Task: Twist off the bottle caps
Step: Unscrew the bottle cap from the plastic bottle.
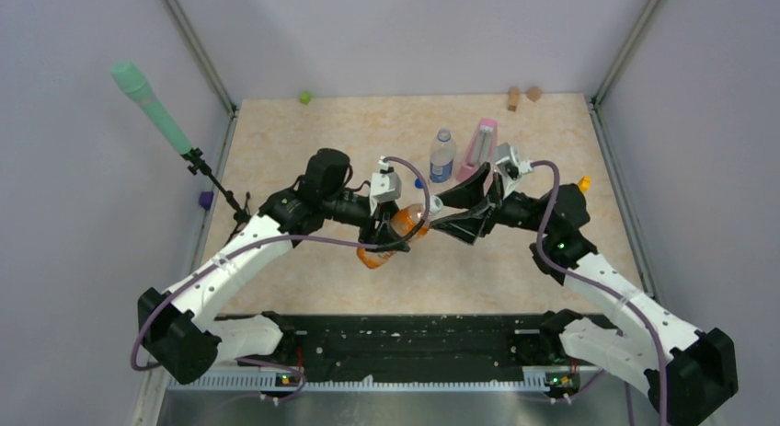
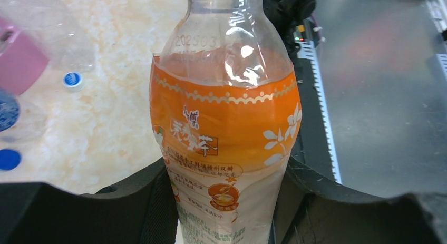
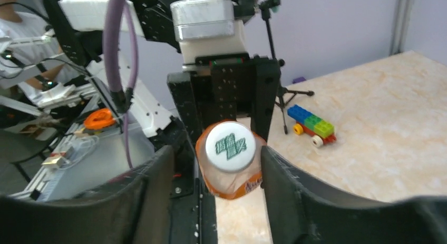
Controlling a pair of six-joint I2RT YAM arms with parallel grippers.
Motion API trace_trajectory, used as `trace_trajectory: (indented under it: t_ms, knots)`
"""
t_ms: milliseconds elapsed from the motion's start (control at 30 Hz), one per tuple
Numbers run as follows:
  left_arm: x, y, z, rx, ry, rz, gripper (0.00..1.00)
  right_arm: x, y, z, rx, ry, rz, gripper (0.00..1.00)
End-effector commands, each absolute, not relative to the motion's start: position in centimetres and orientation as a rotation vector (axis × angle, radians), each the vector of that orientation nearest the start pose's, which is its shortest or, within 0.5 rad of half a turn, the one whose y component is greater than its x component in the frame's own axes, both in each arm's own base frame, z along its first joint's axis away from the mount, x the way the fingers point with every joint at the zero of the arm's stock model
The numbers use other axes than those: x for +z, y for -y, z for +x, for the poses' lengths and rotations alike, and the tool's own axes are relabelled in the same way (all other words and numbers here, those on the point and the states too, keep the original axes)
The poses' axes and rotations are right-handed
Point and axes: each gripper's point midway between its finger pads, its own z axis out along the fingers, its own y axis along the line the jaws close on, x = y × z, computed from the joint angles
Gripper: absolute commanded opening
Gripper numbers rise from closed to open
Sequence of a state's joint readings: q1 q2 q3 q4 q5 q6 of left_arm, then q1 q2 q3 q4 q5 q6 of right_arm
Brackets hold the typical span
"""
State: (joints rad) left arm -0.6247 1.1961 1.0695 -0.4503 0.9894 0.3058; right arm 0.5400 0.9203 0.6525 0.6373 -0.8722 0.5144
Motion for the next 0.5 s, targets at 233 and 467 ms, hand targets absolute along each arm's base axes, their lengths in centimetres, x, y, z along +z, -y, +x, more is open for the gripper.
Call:
trace_trajectory:
  t_ms: [233, 467]
  knots:
    - [25.1, 26.8, 21.3, -0.822, -1.580, 1.353, 0.00, 35.1, -24.1, 20.2, 1.256, -1.433, -0.549, 0.76]
    - [24.0, 26.4, 23.2, -0.637, -1.582, 1.348, 0.00, 33.1, -22.8, 21.4, 1.199, -1.616, -0.383, 0.77]
